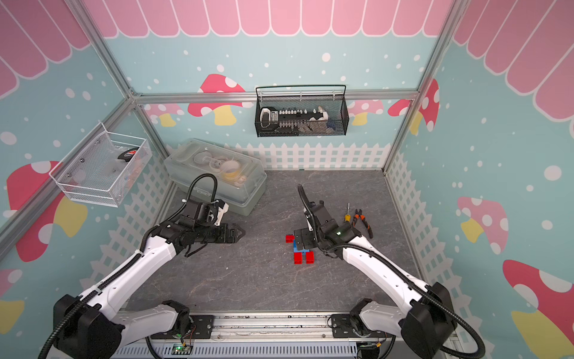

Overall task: Assemble a giraffe with lego
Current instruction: Reset both arms

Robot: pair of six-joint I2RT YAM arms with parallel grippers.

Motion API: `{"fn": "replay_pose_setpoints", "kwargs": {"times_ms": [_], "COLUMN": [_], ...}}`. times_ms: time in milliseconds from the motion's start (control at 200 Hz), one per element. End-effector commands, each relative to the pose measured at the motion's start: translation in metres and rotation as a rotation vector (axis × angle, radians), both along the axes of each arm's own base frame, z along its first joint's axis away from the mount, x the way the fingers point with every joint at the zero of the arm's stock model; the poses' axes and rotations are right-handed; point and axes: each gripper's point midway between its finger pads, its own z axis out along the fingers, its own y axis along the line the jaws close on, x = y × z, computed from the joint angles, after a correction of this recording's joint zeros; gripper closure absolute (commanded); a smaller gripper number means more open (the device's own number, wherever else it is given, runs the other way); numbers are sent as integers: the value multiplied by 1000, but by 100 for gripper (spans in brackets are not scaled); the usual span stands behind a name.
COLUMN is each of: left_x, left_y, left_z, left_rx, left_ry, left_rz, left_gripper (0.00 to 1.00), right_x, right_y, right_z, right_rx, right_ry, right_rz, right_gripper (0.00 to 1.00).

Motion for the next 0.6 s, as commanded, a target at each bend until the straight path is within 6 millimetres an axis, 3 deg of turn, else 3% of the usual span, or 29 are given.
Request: {"fn": "replay_pose_setpoints", "kwargs": {"times_ms": [0,135,305,595], "left_x": [11,21,39,87], "left_y": [24,54,87,118], "left_z": [8,14,23,22], "left_rx": [76,153,136,234], "left_ry": [-96,-176,-232,-399], "left_rz": [78,189,333,424], "left_gripper": [1,1,1,1], "right_x": [-1,-19,-31,-18], "right_y": [-17,-31,-51,-63], "right_z": [-3,-16,-18,6], "right_rx": [-26,-19,-46,-80], "right_ry": [-87,-138,-234,-381], "right_rz": [-35,-10,-16,-40], "right_gripper": [1,1,1,1]}}
